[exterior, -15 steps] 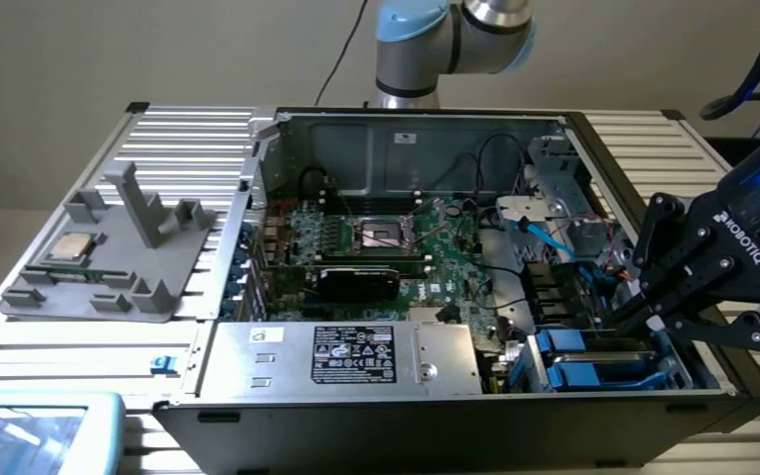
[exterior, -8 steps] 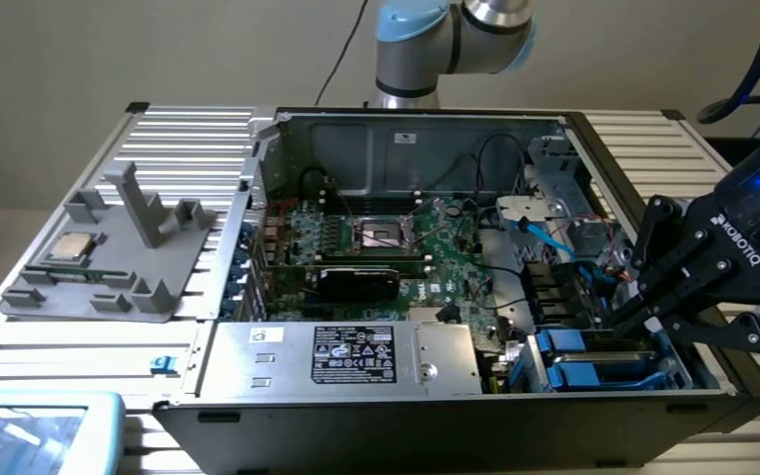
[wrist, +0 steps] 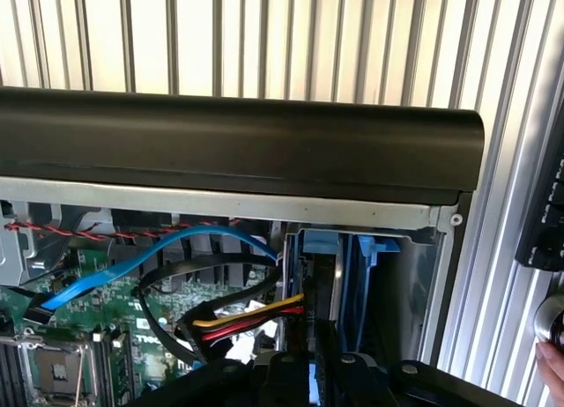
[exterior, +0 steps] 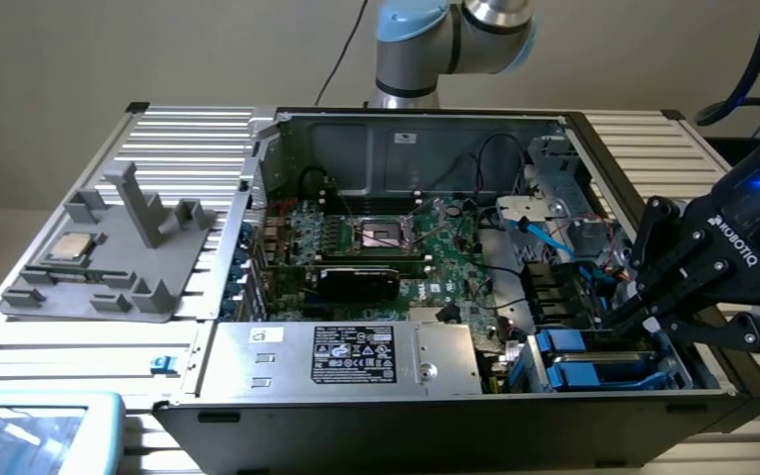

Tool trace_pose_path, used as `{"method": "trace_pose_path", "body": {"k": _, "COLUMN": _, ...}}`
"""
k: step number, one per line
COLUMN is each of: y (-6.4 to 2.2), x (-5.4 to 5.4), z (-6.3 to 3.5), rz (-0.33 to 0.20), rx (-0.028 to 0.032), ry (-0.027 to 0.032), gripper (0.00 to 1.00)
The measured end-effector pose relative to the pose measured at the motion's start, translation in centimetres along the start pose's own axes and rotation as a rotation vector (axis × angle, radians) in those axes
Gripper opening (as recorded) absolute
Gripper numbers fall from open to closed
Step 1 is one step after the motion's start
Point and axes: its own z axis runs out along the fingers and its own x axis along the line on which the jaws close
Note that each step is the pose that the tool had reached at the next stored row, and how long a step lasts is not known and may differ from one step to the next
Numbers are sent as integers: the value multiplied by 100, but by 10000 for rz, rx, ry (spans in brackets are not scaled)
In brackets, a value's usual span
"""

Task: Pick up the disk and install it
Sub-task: 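Insert the first disk wire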

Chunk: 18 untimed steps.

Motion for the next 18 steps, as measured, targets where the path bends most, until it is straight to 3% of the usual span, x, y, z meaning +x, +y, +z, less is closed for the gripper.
{"method": "trace_pose_path", "body": {"k": 12, "y": 11, "x": 7, "z": 15, "rz": 17, "rx": -105, "ry": 2, "gripper": 16}}
{"method": "trace_pose_path", "body": {"k": 18, "y": 12, "x": 8, "z": 15, "rz": 20, "rx": -107, "ry": 5, "gripper": 16}}
